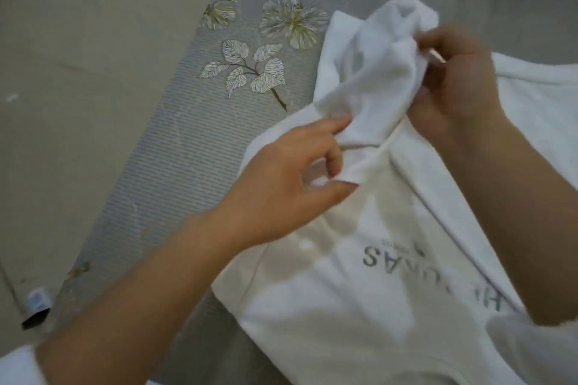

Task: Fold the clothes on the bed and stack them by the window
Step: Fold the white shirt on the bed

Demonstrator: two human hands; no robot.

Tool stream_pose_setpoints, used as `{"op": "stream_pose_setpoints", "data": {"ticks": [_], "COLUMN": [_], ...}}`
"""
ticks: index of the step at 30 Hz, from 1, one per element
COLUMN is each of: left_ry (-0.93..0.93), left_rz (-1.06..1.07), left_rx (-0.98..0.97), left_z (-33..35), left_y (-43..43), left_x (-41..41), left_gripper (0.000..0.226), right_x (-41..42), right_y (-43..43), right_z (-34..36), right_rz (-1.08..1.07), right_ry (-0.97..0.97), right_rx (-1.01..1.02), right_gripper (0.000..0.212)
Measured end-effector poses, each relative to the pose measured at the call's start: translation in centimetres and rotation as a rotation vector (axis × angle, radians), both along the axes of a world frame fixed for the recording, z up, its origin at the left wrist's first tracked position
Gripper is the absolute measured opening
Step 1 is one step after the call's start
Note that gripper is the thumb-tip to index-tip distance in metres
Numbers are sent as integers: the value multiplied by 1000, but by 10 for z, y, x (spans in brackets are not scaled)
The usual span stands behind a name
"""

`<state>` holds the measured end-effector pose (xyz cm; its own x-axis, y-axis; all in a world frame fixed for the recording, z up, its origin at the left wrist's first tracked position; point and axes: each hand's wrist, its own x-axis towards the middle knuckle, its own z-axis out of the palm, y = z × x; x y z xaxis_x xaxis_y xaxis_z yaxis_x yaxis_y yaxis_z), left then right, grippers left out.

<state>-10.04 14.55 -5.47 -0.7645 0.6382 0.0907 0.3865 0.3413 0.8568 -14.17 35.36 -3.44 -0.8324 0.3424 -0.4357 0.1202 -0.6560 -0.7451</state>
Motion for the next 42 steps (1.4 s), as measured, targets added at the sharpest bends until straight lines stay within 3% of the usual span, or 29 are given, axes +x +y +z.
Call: {"op": "stream_pose_setpoints", "data": {"ticks": [2, 4, 6, 9, 12, 16, 19, 21, 22, 24, 26, 27, 29, 31, 33, 37, 40, 42], "left_ry": [109, 151, 110, 27, 103, 371, 448, 376, 272, 73, -72, -114, -184, -208, -200, -178, -109, -14], "left_rz": [-134, -84, 23, 33, 39, -24, -109, -58, -6, 101, 148, 146, 113, 56, 0, -60, -71, -64], "left_rx": [-176, -381, -606, -781, -816, -808, -831, -819, -771, -573, -427, -382, -367, -387, -417, -463, -485, -475], "left_z": [-17, -39, -58, -76, -83, -81, -84, -82, -80, -78, -75, -74, -74, -77, -81, -87, -84, -80], "left_y": [2, -7, -20, -34, -39, -27, -13, -7, -5, -5, -7, -9, -12, -16, -18, -19, -16, -12], "left_x": [19, 35, 47, 62, 70, 74, 73, 65, 61, 52, 47, 47, 49, 52, 54, 53, 54, 56], "left_gripper": [29, 55, 77, 89, 76, 59, 42, 21, 30, 47, 52, 53, 55, 56, 55, 53, 47, 37], "right_x": [40, 80, 117, 147, 144, 112, 82, 59, 47, 31, 28, 32, 46, 62, 68, 58, 41, 33], "right_y": [44, 86, 113, 119, 108, 98, 98, 101, 104, 113, 119, 119, 114, 107, 102, 102, 99, 107], "right_z": [2, -17, -48, -90, -113, -118, -111, -100, -91, -74, -69, -71, -83, -98, -108, -113, -104, -88], "right_rz": [-213, -325, -292, -191, -155, -173, -192, -205, -240, -304, -218, -152, -28, 90, 98, 16, -24, -181], "right_ry": [-29, -296, -649, -831, -787, -672, -603, -541, -496, -394, -360, -419, -630, -738, -697, -534, -488, -387], "right_rx": [145, 293, 326, 223, 232, 269, 152, 138, 194, 519, 791, 827, 776, 637, 469, 159, 200, 266], "right_gripper": [15, 9, 10, 18, 16, 15, 11, 17, 23, 21, 33, 43, 64, 68, 64, 28, 7, 19]}}
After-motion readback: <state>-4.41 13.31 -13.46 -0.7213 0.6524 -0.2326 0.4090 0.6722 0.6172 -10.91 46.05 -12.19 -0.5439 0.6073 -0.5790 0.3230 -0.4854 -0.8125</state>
